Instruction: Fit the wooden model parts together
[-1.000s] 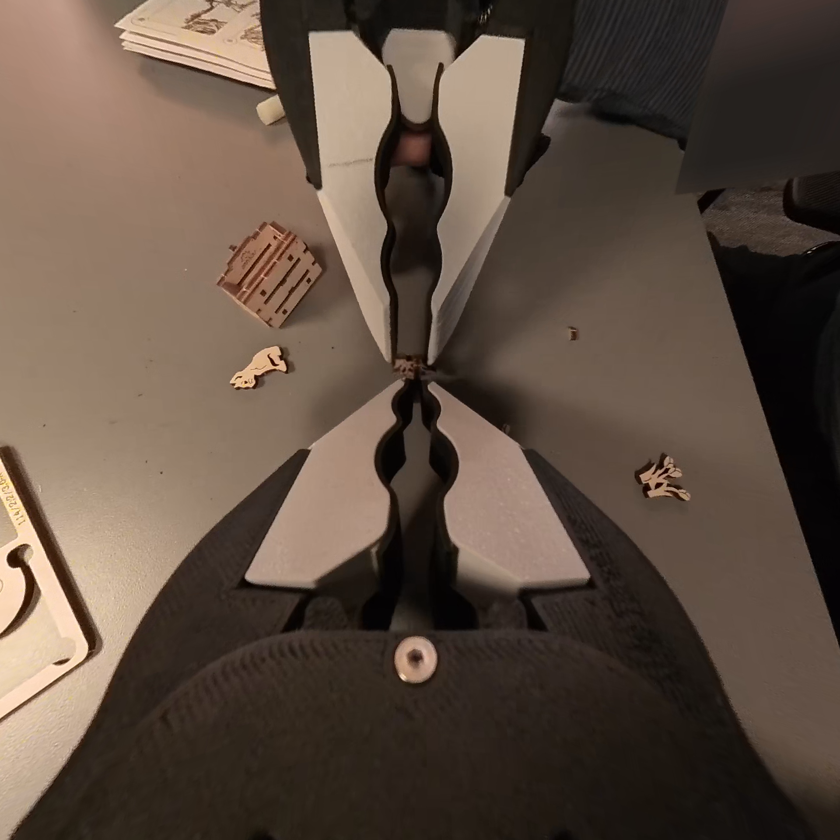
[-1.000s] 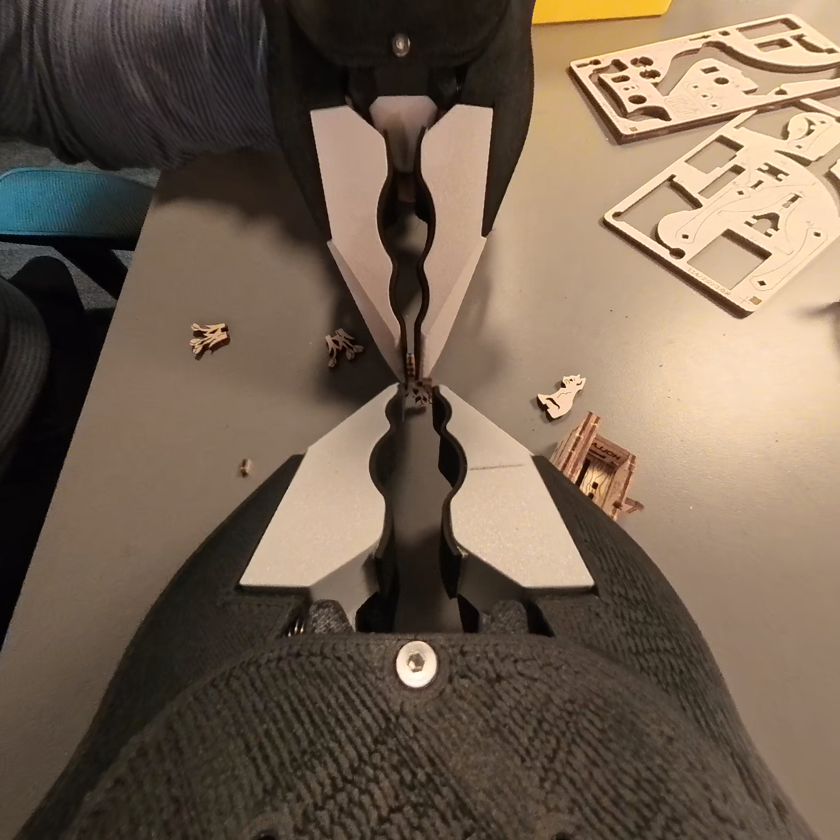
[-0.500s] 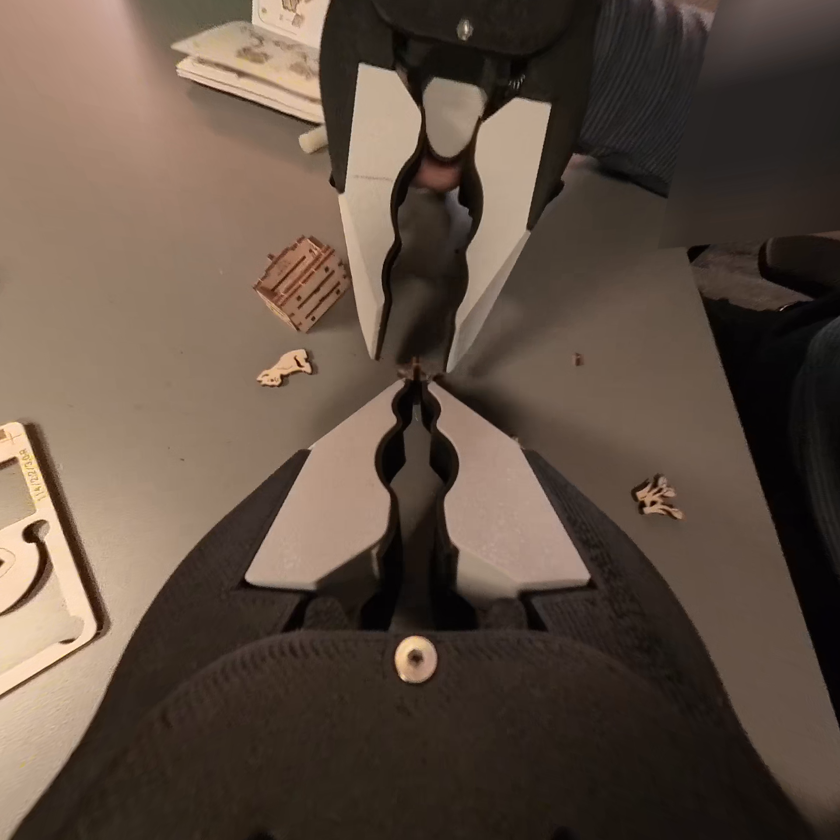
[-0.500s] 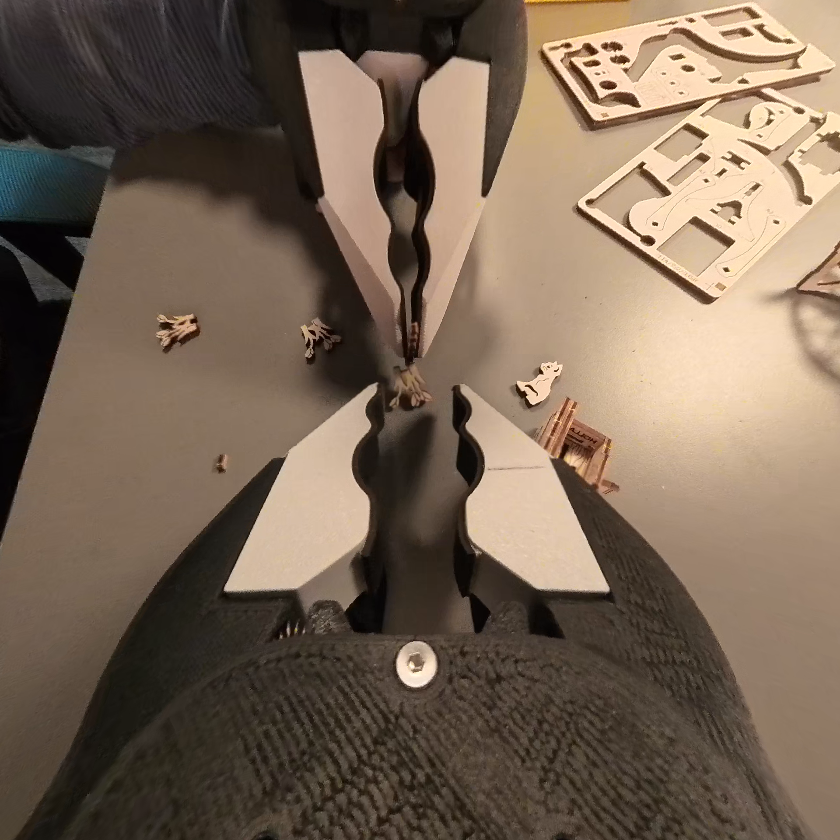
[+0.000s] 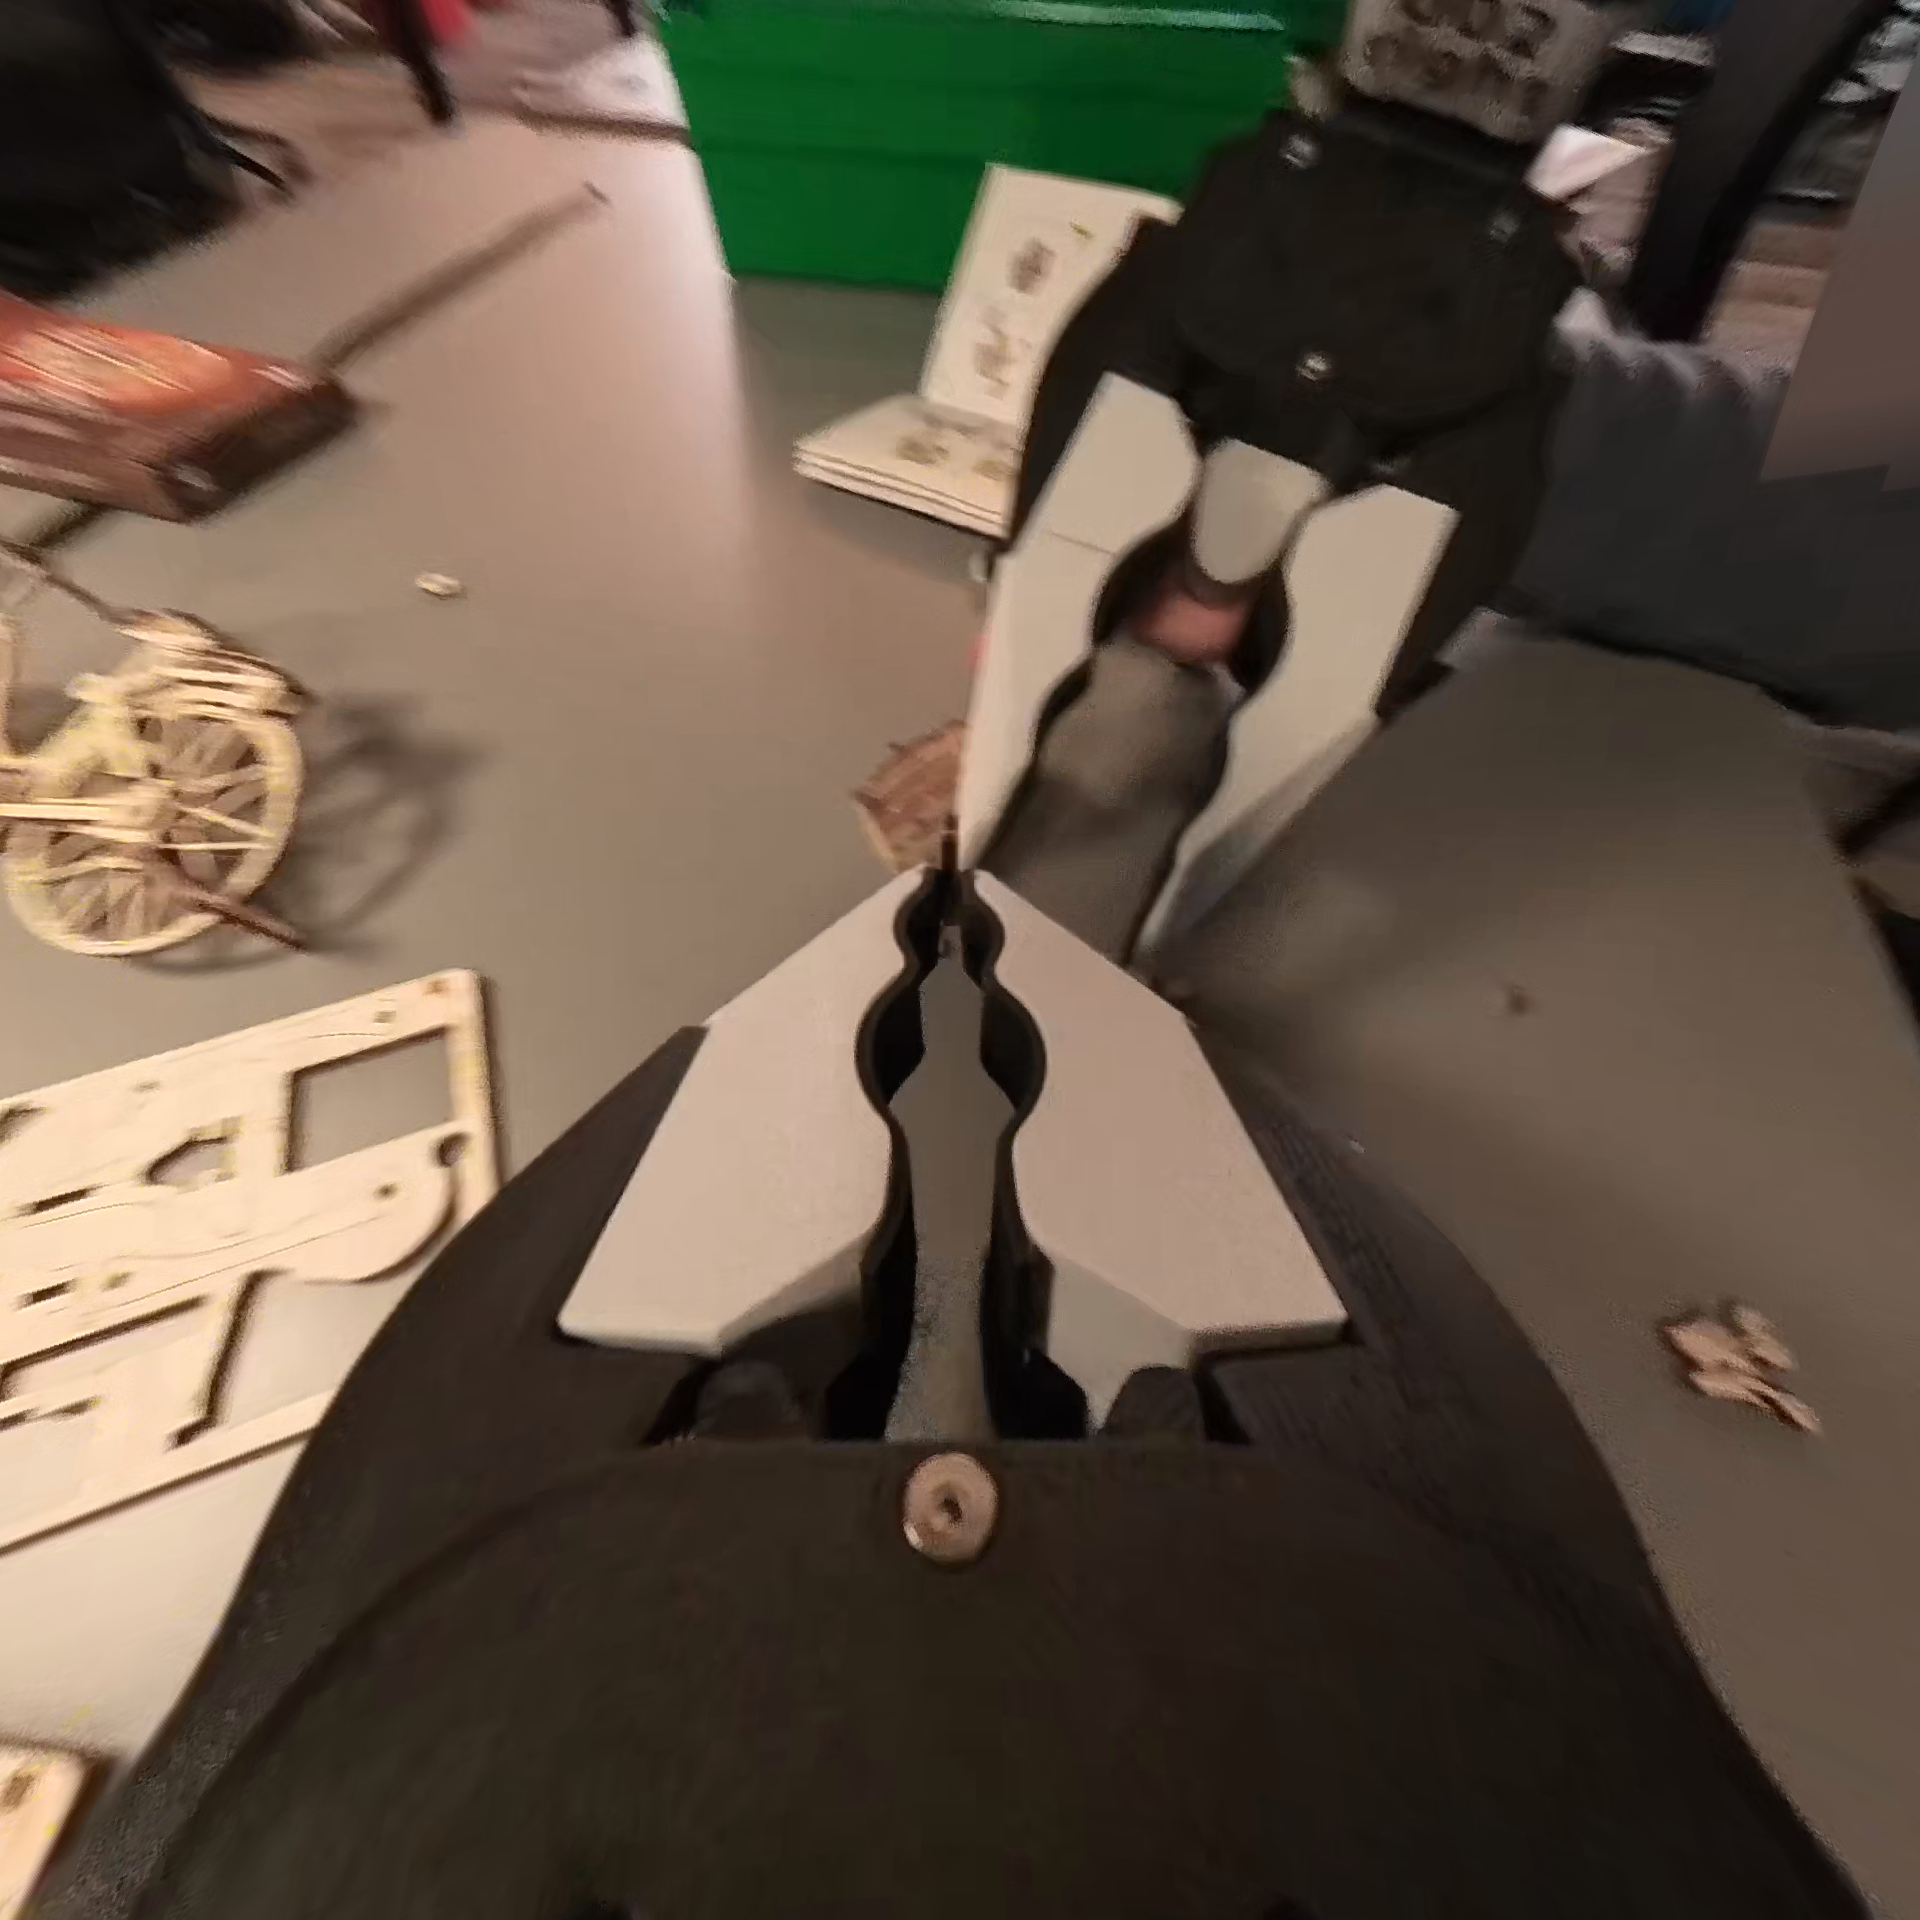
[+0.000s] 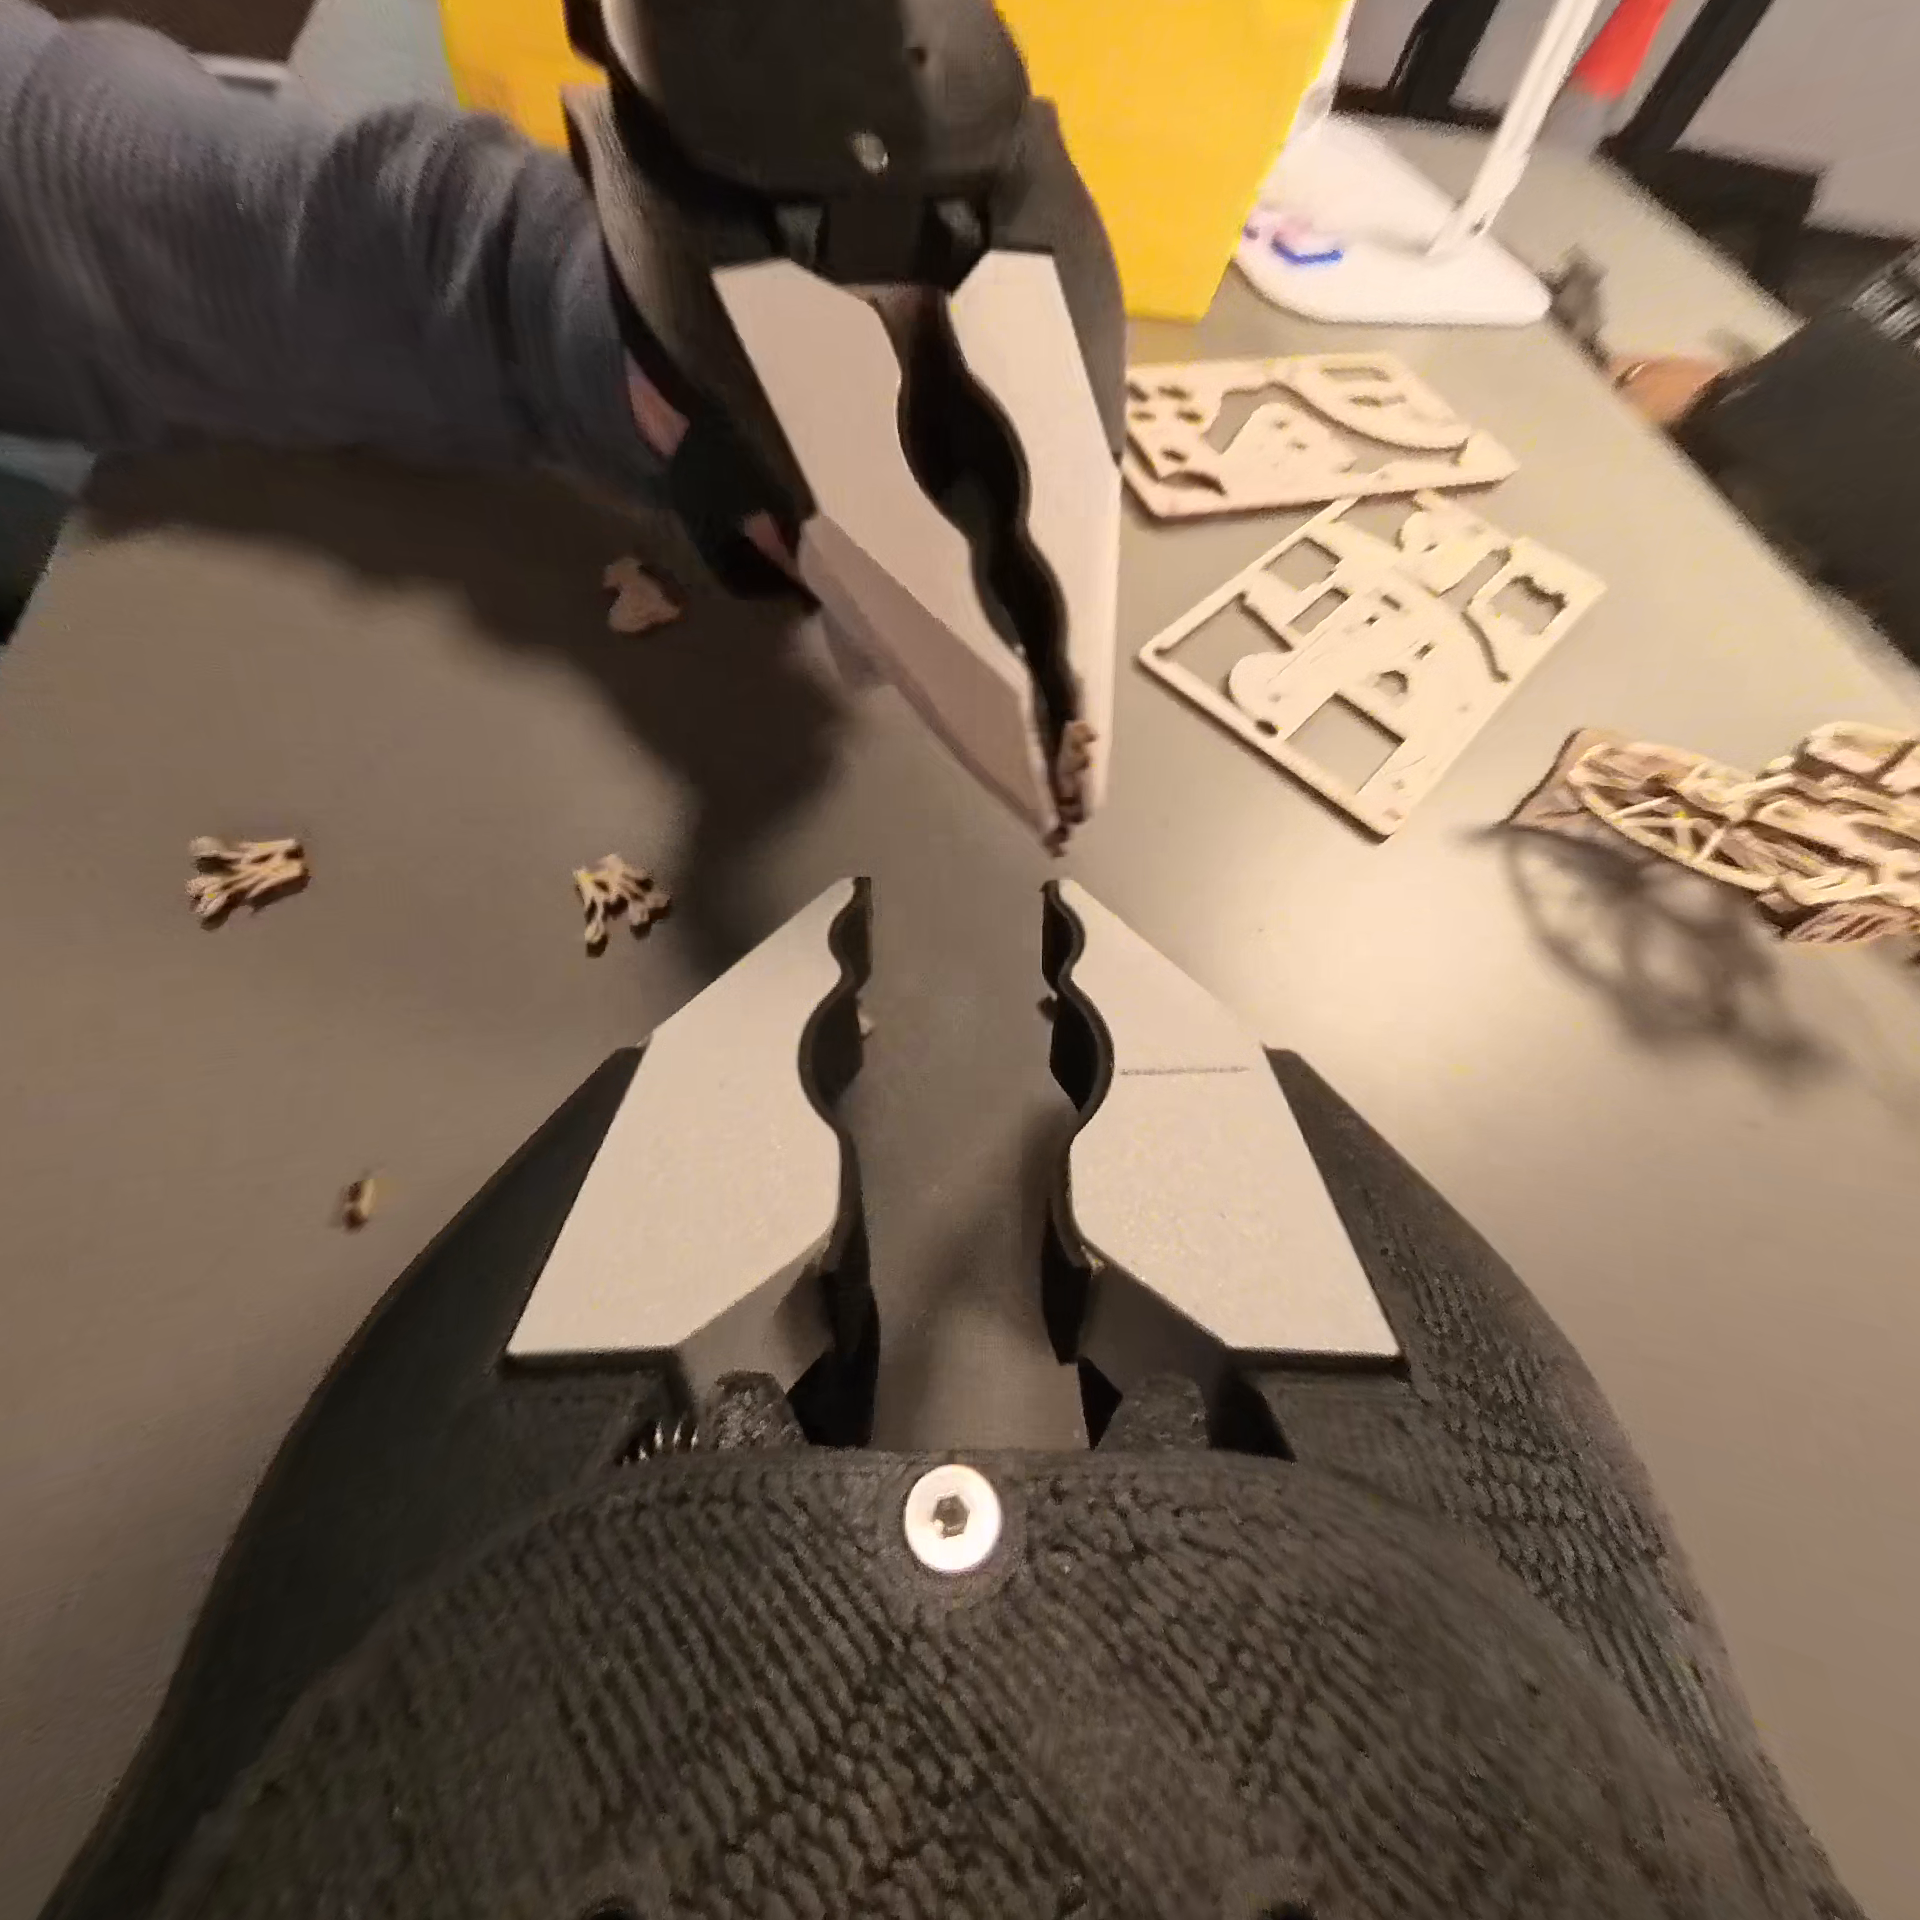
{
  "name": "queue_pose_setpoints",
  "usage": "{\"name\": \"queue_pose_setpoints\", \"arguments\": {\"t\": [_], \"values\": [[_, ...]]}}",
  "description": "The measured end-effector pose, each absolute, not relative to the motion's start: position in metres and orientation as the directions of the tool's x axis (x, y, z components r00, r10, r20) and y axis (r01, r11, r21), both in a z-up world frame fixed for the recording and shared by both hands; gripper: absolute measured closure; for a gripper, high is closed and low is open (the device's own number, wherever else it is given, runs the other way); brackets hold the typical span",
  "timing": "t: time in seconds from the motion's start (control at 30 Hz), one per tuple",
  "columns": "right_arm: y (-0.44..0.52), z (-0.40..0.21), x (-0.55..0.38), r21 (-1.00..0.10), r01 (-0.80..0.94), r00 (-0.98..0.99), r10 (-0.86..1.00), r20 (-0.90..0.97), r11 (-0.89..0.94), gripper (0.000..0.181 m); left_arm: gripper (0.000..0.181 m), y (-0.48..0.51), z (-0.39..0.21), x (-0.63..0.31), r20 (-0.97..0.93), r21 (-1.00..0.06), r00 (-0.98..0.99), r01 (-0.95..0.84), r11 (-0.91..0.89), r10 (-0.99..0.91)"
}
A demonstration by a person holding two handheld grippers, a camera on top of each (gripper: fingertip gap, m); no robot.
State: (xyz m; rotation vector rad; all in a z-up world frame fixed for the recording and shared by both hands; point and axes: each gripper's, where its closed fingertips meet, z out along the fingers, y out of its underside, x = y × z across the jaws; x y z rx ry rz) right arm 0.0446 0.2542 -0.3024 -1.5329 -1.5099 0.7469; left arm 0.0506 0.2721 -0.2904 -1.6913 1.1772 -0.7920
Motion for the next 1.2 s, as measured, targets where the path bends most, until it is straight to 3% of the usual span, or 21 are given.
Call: {"name": "queue_pose_setpoints", "arguments": {"t": [0.2, 0.4, 0.57, 0.8, 1.2], "values": [[0.279, -0.27, 0.037, -0.885, 0.357, 0.3, 0.861, 0.411, 0.298, 0.165, 0.18, 0.308, -0.256, 0.024, -0.153, -0.975, 0.607, -0.222, 0.019, -0.78], [0.282, -0.258, 0.033, -0.767, 0.36, 0.384, 0.665, 0.64, 0.531, 0.179, 0.18, 0.308, -0.236, 0.015, -0.277, -0.961, 0.674, -0.196, 0.195, -0.685], [0.28, -0.247, 0.036, -0.735, 0.337, 0.415, 0.608, 0.677, 0.588, 0.18, 0.18, 0.304, -0.231, 0.016, -0.383, -0.923, 0.676, -0.251, 0.292, -0.63], [0.279, -0.242, 0.037, -0.686, 0.356, 0.418, 0.549, 0.724, 0.634, 0.181, 0.18, 0.3, -0.237, 0.023, -0.369, -0.929, 0.641, -0.251, 0.271, -0.673], [0.285, -0.237, 0.044, -0.74, 0.319, 0.469, 0.58, 0.666, 0.592, 0.181, 0.18, 0.301, -0.241, 0.025, -0.326, -0.945, 0.632, -0.224, 0.238, -0.703]]}}
